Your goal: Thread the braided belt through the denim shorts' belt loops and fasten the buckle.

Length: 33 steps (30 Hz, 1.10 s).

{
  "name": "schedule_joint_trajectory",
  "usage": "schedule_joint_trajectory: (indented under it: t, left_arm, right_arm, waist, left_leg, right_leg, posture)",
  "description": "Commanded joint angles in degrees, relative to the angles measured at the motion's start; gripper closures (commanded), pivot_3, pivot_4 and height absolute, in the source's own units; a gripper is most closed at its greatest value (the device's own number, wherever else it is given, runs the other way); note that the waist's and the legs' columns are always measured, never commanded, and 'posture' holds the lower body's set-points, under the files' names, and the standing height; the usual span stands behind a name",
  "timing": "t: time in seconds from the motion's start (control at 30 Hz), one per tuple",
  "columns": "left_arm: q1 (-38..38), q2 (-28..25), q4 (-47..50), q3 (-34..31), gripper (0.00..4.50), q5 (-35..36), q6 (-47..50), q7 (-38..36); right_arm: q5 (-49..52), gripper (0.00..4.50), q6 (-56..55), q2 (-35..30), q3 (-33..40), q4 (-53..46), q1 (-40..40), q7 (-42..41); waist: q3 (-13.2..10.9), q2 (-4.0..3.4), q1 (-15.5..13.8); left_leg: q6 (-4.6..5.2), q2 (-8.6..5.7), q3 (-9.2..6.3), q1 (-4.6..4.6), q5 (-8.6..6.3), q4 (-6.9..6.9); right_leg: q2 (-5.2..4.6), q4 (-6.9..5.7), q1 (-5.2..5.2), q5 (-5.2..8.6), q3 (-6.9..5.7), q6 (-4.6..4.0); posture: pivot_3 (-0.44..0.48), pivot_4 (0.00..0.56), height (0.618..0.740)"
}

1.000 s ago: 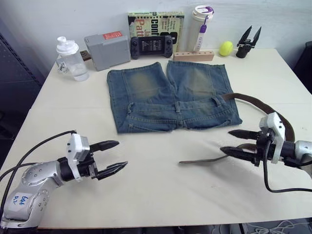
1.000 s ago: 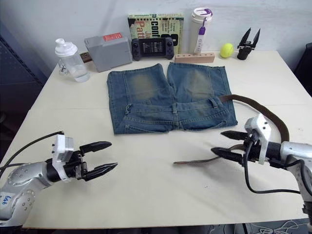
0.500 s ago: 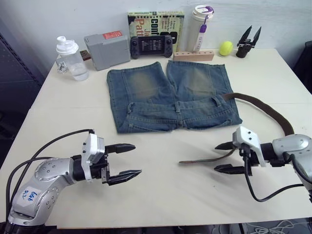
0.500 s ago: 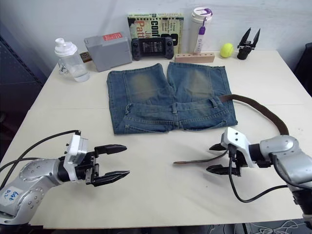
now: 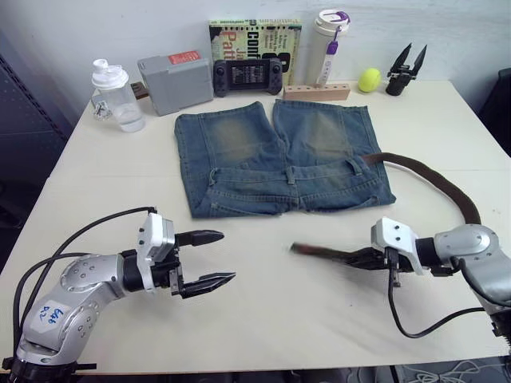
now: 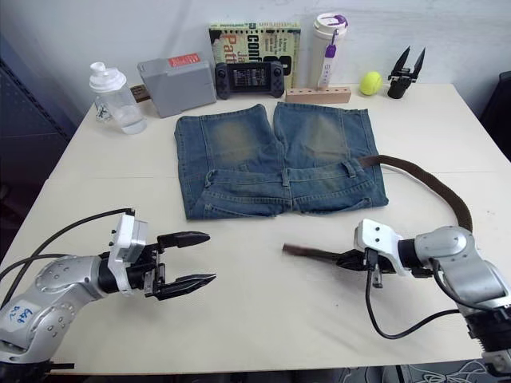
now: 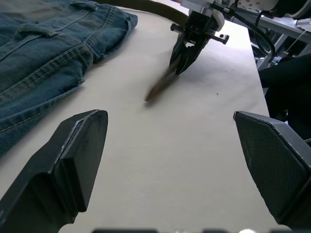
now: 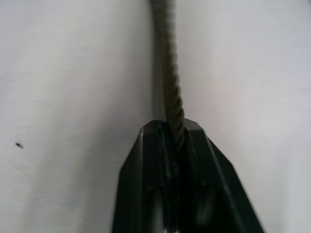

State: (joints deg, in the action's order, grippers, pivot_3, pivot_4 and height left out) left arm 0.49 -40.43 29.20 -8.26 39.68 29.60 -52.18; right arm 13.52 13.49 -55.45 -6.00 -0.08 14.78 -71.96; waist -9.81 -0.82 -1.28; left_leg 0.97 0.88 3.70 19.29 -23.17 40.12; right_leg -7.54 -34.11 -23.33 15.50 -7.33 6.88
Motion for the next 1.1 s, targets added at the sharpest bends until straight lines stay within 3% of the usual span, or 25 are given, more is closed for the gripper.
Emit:
schedule_joint_trajectory:
  t: [0.03,0.3,0.63,0.73,1.0,1.1]
  left_arm:
    - [-4.2,0.7,-1.2,2.4,0.0,1.2,0.3,-1.8]
    - [-13.9,2.5,-7.2,8.7,0.0,1.5,1.9,-7.0]
    - [-19.4,4.5,-11.3,12.5,0.0,0.5,1.9,-11.3]
    - [-19.6,5.0,-11.6,12.6,0.82,0.6,1.9,-11.6]
    - [-19.7,5.7,-11.8,12.3,4.45,0.2,1.9,-11.4]
    - [-19.5,5.7,-11.8,12.5,4.48,-0.2,1.7,-11.3]
  right_arm:
    - [5.0,4.44,2.8,1.4,1.5,-9.7,-1.4,-0.5]
    - [11.8,4.44,13.0,1.0,2.0,-26.5,2.0,2.0]
    - [12.9,4.44,17.6,0.4,1.6,-31.7,3.0,2.6]
    - [13.0,4.5,18.1,0.6,1.6,-32.1,3.0,2.9]
    - [13.5,4.5,19.1,0.5,1.9,-32.5,2.8,3.2]
    - [14.1,4.5,19.9,0.8,2.0,-32.6,3.2,3.6]
  waist:
    - [0.0,0.0,0.0]
    - [-0.1,-0.06,-0.2]
    - [-0.1,0.02,-0.1]
    - [-0.1,0.04,-0.1]
    - [-0.2,0.08,-0.1]
    - [-0.2,0.09,-0.1]
  left_leg:
    - [0.0,0.0,-0.01,0.0,0.0,0.0]
    - [0.0,-0.02,-0.05,0.04,0.0,0.04]
    - [0.0,-0.04,-0.04,0.1,0.0,0.07]
    - [0.0,-0.04,-0.04,0.1,0.0,0.08]
    - [0.0,-0.04,-0.05,0.1,0.0,0.1]
    - [0.0,-0.04,-0.06,0.11,0.01,0.1]
  right_leg:
    - [0.0,0.0,0.01,0.0,0.0,0.0]
    - [0.0,-0.02,0.0,0.0,-0.02,0.0]
    - [0.02,-0.01,-0.01,-0.01,-0.06,0.01]
    - [0.02,-0.01,-0.01,-0.01,-0.05,0.01]
    - [0.01,-0.03,0.0,-0.01,-0.05,0.02]
    - [0.01,-0.03,-0.01,-0.01,-0.05,0.02]
  posture:
    - [0.0,0.15,0.726]
    - [0.0,0.15,0.726]
    - [0.0,0.15,0.726]
    - [0.0,0.15,0.726]
    - [0.0,0.15,0.726]
    - [0.0,0.15,0.726]
